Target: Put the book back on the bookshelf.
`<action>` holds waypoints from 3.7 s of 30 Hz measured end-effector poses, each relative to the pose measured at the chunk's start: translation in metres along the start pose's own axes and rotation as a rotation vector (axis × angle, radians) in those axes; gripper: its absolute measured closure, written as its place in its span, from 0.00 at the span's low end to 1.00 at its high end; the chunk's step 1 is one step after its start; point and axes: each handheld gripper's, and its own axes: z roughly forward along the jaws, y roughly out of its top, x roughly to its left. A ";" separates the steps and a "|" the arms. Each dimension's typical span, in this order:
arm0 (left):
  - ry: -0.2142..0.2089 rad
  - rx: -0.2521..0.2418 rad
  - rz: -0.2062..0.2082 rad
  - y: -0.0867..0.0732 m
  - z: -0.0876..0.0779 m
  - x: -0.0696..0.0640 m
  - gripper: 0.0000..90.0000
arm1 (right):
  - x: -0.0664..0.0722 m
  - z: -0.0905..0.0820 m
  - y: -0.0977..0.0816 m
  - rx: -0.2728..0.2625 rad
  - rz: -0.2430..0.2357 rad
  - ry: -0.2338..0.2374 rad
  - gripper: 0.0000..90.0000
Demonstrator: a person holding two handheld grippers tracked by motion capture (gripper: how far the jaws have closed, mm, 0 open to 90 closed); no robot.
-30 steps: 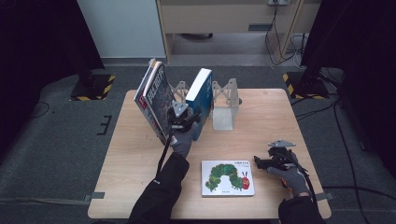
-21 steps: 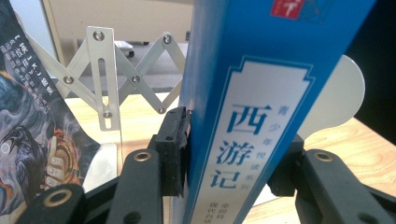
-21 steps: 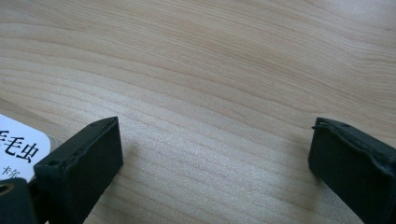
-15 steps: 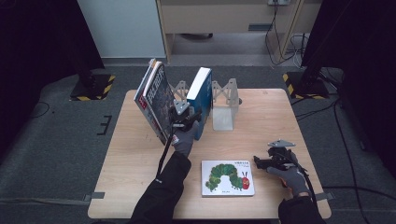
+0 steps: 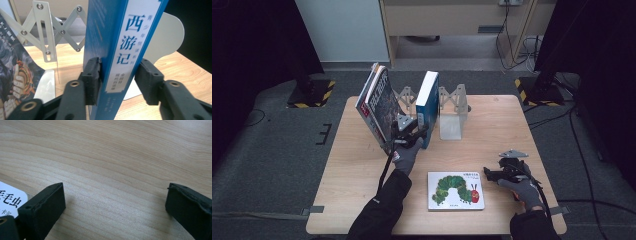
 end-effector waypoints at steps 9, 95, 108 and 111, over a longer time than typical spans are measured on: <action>-0.014 0.004 -0.011 0.001 0.007 -0.004 0.60 | 0.000 0.001 0.000 0.000 0.007 -0.001 0.01; -0.176 0.238 0.063 -0.043 -0.083 0.002 0.44 | 0.016 -0.040 0.024 -0.010 0.128 0.054 0.15; -0.215 0.334 0.118 -0.080 -0.087 -0.014 0.41 | 0.034 -0.050 0.023 -0.031 0.087 0.136 0.11; -0.227 0.375 0.136 -0.090 -0.079 -0.018 0.40 | 0.039 -0.051 0.017 -0.013 0.093 0.146 0.14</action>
